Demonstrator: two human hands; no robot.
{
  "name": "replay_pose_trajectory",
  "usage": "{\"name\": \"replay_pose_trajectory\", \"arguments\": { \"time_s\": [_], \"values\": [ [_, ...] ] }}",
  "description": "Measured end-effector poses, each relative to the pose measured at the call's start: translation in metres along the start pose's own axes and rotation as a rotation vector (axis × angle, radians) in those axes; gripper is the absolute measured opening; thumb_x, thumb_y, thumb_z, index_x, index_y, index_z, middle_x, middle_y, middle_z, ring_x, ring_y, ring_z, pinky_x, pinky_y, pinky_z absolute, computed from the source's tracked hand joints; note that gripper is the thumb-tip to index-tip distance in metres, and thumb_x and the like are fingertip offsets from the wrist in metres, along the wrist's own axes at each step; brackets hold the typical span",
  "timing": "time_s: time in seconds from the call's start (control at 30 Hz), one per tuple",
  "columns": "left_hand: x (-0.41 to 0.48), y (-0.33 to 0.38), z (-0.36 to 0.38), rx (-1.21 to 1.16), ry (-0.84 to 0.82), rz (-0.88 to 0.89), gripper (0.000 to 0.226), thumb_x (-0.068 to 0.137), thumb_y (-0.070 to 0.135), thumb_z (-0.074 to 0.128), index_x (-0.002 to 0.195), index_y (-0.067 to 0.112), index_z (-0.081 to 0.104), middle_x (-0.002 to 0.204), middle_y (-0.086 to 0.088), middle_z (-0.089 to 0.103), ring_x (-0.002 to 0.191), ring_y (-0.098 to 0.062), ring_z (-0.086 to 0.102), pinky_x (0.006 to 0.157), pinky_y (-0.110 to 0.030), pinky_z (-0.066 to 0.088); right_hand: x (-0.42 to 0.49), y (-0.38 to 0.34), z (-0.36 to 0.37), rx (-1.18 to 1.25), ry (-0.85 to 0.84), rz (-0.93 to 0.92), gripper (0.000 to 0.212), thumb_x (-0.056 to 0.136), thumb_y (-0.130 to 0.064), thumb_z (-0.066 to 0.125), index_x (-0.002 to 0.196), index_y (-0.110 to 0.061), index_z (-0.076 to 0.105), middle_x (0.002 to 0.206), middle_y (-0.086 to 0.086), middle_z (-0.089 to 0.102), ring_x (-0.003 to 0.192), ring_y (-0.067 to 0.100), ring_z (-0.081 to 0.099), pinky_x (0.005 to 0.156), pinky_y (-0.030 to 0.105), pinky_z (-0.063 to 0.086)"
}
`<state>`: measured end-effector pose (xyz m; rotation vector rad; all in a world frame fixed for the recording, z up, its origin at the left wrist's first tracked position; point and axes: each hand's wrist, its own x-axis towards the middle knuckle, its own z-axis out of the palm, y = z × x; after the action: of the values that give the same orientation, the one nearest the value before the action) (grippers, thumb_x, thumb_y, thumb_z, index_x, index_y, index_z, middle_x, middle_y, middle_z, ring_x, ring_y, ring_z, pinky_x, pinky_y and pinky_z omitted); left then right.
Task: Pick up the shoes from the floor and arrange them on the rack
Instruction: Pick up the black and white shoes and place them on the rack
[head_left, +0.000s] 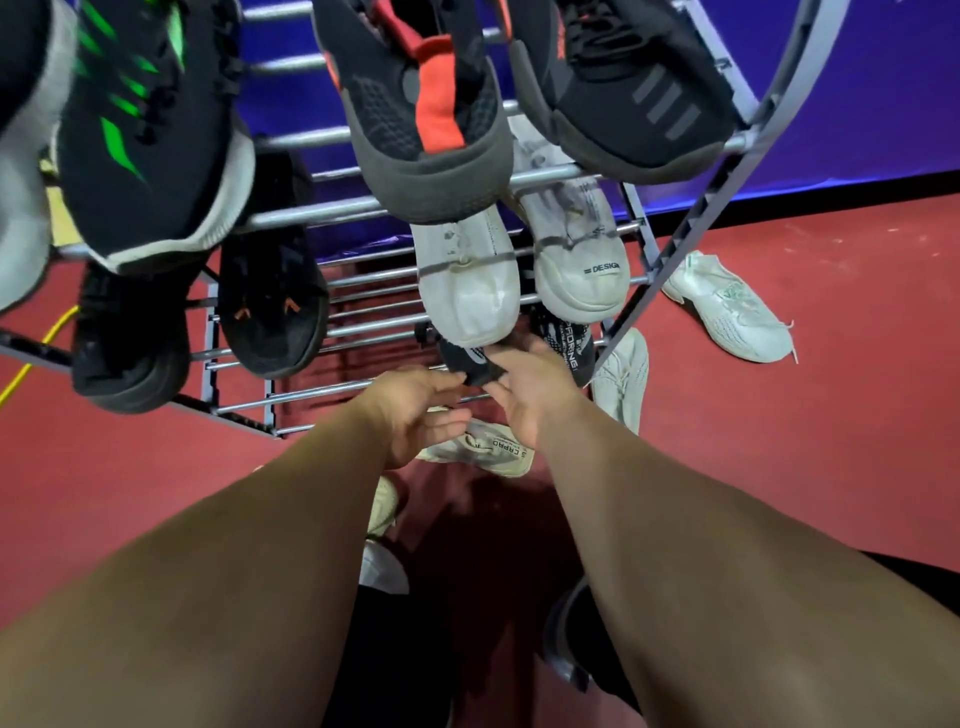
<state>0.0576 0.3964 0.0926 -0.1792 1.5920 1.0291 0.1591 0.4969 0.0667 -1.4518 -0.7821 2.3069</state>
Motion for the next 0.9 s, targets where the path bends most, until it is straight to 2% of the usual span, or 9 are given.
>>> {"name": "replay_pose_trajectory", "arguments": {
  "time_s": [0.07,0.13,0.2,0.3,0.43,0.53,0.67,0.83,0.9],
  "values": [
    [0.008,-0.003,0.004,-0.003,0.042,0.009,0.019,0.097,0.012,0.063,0.115,0.008,0.062,0.117,-0.012,0.066,0.1,-0.031,0.07,0.078,-0.037,0.061,-0.001,0.003,-0.004,-0.04,0.108,0.069,0.033,0.094,-0.003,0.066,0.125,-0.01,0.059,0.11,0.02,0.073,0.109,0.027,0.072,0.061,0.03,0.061],
    [0.014,-0.005,0.011,-0.016,0.064,-0.002,0.006,0.099,0.008,0.058,0.103,0.011,0.061,0.111,-0.01,0.065,0.103,-0.032,0.067,0.082,-0.039,0.059,-0.002,0.014,-0.011,-0.069,0.154,0.139,0.008,0.098,-0.003,0.061,0.103,-0.009,0.059,0.096,0.026,0.067,0.092,0.024,0.071,0.049,0.027,0.056],
    [0.019,-0.007,0.019,-0.026,0.069,-0.002,0.008,0.099,0.007,0.056,0.099,0.014,0.06,0.106,-0.009,0.063,0.108,-0.033,0.064,0.091,-0.042,0.056,0.001,0.026,-0.018,-0.06,0.163,0.16,0.008,0.1,-0.005,0.059,0.099,-0.012,0.058,0.098,0.016,0.068,0.088,0.023,0.067,0.06,0.029,0.057],
    [0.027,-0.011,0.028,-0.043,0.033,0.022,0.021,0.099,0.004,0.051,0.114,0.014,0.062,0.105,-0.007,0.068,0.108,-0.03,0.066,0.098,-0.044,0.054,0.003,0.03,-0.023,-0.007,0.091,0.171,0.017,0.102,-0.005,0.052,0.115,-0.008,0.063,0.108,0.014,0.075,0.097,0.025,0.073,0.076,0.036,0.063],
    [0.03,-0.013,0.032,-0.006,-0.018,0.042,0.036,0.098,-0.001,0.045,0.119,0.021,0.066,0.107,-0.002,0.074,0.101,-0.019,0.068,0.094,-0.036,0.054,0.001,0.023,-0.027,-0.004,0.064,0.158,0.025,0.104,-0.006,0.045,0.114,-0.012,0.067,0.093,0.005,0.078,0.078,0.018,0.077,0.058,0.028,0.06],
    [0.024,-0.011,0.035,0.019,-0.039,0.032,0.033,0.1,0.002,0.045,0.114,0.023,0.065,0.104,0.002,0.072,0.1,-0.02,0.065,0.095,-0.037,0.054,-0.001,0.024,-0.028,-0.084,0.094,0.172,0.021,0.104,-0.011,0.049,0.116,-0.013,0.066,0.103,0.001,0.073,0.091,0.018,0.073,0.061,0.028,0.057],
    [0.011,-0.007,0.027,0.122,0.067,0.007,0.014,0.098,0.013,0.055,0.111,0.013,0.062,0.115,-0.003,0.062,0.112,-0.028,0.062,0.093,-0.039,0.055,-0.009,0.027,-0.032,-0.281,0.136,0.242,0.019,0.104,-0.017,0.049,0.117,-0.013,0.062,0.107,0.0,0.068,0.077,0.016,0.069,0.066,0.03,0.056],
    [-0.018,-0.009,0.018,0.433,0.112,0.067,0.015,0.096,0.017,0.058,0.106,0.011,0.066,0.111,-0.008,0.061,0.086,-0.023,0.061,0.081,-0.036,0.056,-0.048,0.005,-0.049,-0.43,0.253,0.147,0.012,0.101,-0.009,0.049,0.098,-0.012,0.06,0.089,0.004,0.067,0.073,0.021,0.061,0.061,0.031,0.051],
    [-0.036,-0.007,0.026,0.572,0.037,0.161,0.023,0.096,0.011,0.056,0.117,0.008,0.065,0.106,-0.009,0.062,0.074,-0.017,0.06,0.069,-0.03,0.055,-0.071,-0.012,-0.057,-0.452,0.273,0.095,0.011,0.098,-0.006,0.05,0.095,-0.01,0.059,0.093,0.012,0.067,0.079,0.026,0.058,0.069,0.036,0.057]
  ]
}}
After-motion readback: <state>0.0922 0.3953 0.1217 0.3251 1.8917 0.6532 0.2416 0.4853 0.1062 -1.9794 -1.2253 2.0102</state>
